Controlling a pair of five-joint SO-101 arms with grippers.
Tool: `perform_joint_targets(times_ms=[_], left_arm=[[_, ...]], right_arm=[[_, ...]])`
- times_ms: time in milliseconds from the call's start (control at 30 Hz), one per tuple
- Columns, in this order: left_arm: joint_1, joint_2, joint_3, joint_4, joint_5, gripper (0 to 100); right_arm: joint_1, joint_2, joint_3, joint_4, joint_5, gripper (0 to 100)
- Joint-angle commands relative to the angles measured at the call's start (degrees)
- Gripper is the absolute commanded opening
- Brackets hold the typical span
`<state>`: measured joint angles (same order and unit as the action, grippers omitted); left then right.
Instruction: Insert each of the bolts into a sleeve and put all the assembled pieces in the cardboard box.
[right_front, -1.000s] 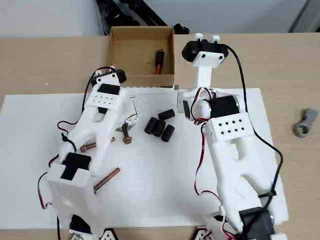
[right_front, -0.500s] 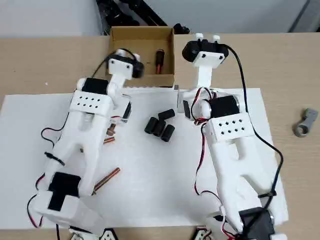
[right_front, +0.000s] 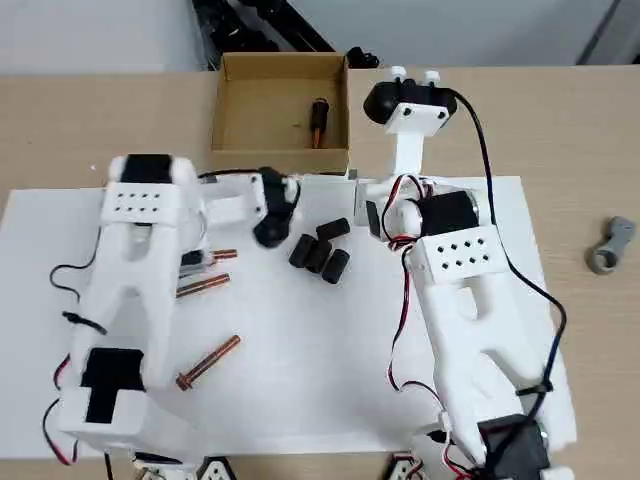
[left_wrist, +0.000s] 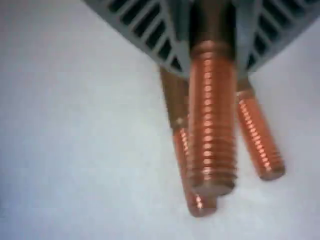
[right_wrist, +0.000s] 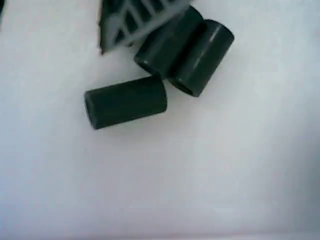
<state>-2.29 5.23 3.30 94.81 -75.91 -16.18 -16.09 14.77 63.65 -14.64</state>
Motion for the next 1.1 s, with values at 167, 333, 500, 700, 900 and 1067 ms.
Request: perform_joint_targets(times_ms=[167,333,500,700,900,1067], left_arm=[[-1.32,-2.11,-0.4,-7.82,-11.16,0],[-1.76,-0.35,-0.4,-9.41,-11.34,0],[-1.76,-0.26,-0.4,-9.05,-11.08,1],[-1.76,-0.62,-0.57,-10.11,-5.98,11],[-1.58,-0.7,-0.57,-9.93,-5.36,12],[-1.58,-0.7,-1.45,-10.2,2.9,12]], right_arm=[[0.04,-2.33,-0.26,-0.48,-0.53,12.8],[0.04,-2.33,-0.26,-0.48,-0.44,12.8],[0.04,-2.33,-0.26,-0.66,-0.44,12.8],[0.04,-2.33,-0.26,-0.84,-0.35,12.8],[0.04,-2.33,-0.26,-0.57,-0.26,12.8],[0.04,-2.33,-0.26,-0.48,-0.26,12.8]])
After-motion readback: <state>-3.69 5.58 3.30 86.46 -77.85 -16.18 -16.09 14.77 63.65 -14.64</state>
